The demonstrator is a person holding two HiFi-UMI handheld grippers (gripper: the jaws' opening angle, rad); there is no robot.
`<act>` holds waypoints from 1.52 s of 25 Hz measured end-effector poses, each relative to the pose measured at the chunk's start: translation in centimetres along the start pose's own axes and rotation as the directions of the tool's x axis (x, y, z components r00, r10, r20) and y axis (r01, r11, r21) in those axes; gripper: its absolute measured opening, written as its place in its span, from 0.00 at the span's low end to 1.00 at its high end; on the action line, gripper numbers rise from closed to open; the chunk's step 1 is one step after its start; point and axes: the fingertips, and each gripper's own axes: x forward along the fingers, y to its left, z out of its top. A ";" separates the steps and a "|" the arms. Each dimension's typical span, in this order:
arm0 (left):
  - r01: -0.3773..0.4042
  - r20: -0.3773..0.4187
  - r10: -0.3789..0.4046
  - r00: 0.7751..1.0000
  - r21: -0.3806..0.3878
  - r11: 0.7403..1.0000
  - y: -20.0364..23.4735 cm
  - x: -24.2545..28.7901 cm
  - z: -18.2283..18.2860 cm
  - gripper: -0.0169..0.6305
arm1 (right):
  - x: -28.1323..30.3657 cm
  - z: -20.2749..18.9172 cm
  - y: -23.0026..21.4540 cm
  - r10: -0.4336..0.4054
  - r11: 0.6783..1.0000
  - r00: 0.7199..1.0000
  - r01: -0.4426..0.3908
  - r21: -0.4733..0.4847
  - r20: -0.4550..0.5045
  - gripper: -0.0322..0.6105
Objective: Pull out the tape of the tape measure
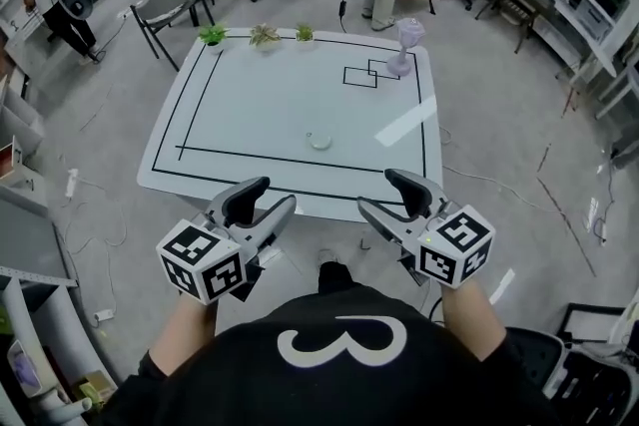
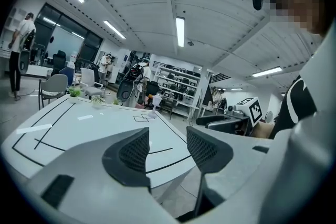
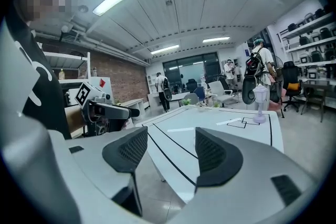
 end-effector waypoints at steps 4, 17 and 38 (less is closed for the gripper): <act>-0.030 -0.023 0.029 0.999 -0.020 0.999 2.7 2.5 0.6 0.35 | 3.2 0.2 -2.8 0.036 0.999 0.999 -0.035 0.010 -0.038 0.46; -0.113 -0.121 0.104 0.987 -0.067 0.991 10.8 10.4 0.5 0.35 | 14.1 -2.5 -11.5 0.158 0.987 0.960 -0.163 -0.002 -0.230 0.46; -0.176 -0.224 0.142 0.964 -0.141 0.974 19.1 12.4 -3.3 0.34 | 23.3 -10.1 -12.9 0.131 0.948 0.853 -0.256 -0.188 -0.505 0.46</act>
